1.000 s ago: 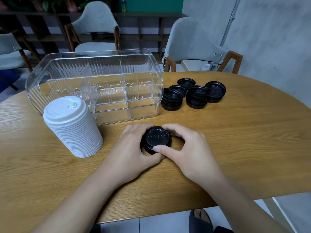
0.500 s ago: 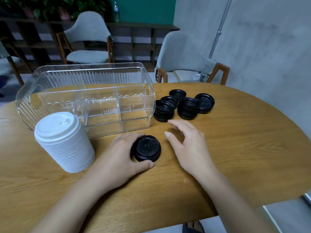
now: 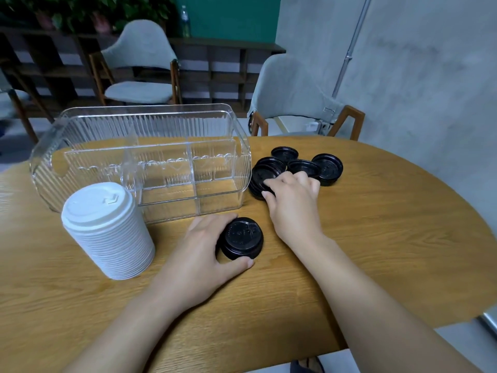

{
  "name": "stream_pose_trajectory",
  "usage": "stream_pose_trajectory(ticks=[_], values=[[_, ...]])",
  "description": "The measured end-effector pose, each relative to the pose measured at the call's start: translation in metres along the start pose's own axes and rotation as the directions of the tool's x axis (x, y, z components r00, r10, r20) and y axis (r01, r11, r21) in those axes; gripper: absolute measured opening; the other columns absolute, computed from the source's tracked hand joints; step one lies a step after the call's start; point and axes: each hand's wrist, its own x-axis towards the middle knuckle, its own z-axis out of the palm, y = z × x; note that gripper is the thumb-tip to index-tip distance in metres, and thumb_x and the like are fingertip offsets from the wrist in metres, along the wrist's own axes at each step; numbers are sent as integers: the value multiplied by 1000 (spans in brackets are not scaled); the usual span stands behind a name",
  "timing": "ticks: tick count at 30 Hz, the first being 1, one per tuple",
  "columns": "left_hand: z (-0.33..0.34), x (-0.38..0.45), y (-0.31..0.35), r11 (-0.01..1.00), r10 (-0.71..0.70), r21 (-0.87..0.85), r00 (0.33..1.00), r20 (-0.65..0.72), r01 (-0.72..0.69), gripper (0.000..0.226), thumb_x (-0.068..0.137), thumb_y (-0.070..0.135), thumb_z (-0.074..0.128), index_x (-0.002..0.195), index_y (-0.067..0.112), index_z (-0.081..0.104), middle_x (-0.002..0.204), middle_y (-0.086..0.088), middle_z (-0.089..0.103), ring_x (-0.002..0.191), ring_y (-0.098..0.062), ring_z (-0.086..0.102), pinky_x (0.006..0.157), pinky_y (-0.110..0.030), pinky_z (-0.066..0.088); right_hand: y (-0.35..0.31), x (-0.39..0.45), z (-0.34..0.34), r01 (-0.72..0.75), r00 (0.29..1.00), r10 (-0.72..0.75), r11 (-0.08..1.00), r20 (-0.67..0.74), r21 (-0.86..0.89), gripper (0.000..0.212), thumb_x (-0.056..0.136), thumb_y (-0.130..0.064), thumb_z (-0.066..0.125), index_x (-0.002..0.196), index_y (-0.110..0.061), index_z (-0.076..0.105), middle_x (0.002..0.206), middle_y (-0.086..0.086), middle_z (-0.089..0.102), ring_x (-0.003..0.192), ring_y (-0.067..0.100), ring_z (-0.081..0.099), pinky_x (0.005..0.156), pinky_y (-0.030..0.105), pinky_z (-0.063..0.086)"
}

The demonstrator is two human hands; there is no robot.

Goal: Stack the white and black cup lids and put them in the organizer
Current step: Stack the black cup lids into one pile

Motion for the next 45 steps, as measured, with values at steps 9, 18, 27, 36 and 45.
stream_pose_trajectory(ticks=[9, 18, 27, 36, 45], values=[[2, -1, 0, 1000, 21, 2, 999, 35, -21, 94, 85, 74, 83, 165, 40, 47, 152, 28, 54, 145, 0, 43, 122, -29, 40, 4, -40, -21, 42, 993, -29, 993, -111, 112, 7, 95, -27, 85, 101, -26, 82, 96, -12, 71, 101, 20, 55, 97, 32, 25], [2, -1, -2, 999, 44, -17, 996, 73, -43, 100, 76, 87, 74, 163, 44, 48, 150, 34, 54, 147, 4, 41, 125, -36, 43, 11, -53, -40, -38, 991, 93, 891, -101, 452, 14, 88, -29, 92, 94, -28, 79, 95, -17, 71, 93, 11, 60, 92, 33, 45], [-7, -6, 15, 986, 104, -113, 986, -127, -119, 103, 81, 73, 86, 169, 42, 41, 150, 34, 54, 146, -3, 49, 116, -27, 43, -18, -73, -76, -298, 947, 224, 353, 229, 887, 6, 94, -13, 86, 97, -17, 83, 90, 1, 83, 83, 19, 79, 76, 29, 63], [-7, -6, 19, 929, 75, -337, 971, -228, -151, 90, 78, 53, 95, 157, 33, 58, 144, 19, 68, 138, -14, 63, 100, -35, 55, -38, -84, -75, -464, 880, 130, 38, 456, 885, 26, 90, 3, 84, 114, -7, 80, 104, 16, 84, 98, 40, 80, 93, 43, 66], [-9, -6, 15, 891, 122, -411, 975, -185, -190, 69, 89, 27, 95, 150, 29, 63, 143, 11, 70, 140, -26, 62, 102, -36, 57, -18, -77, -80, -446, 881, -80, 187, 466, 875, 93, 83, -9, 92, 160, -30, 45, 130, 3, 80, 124, 24, 76, 113, 54, 55]])
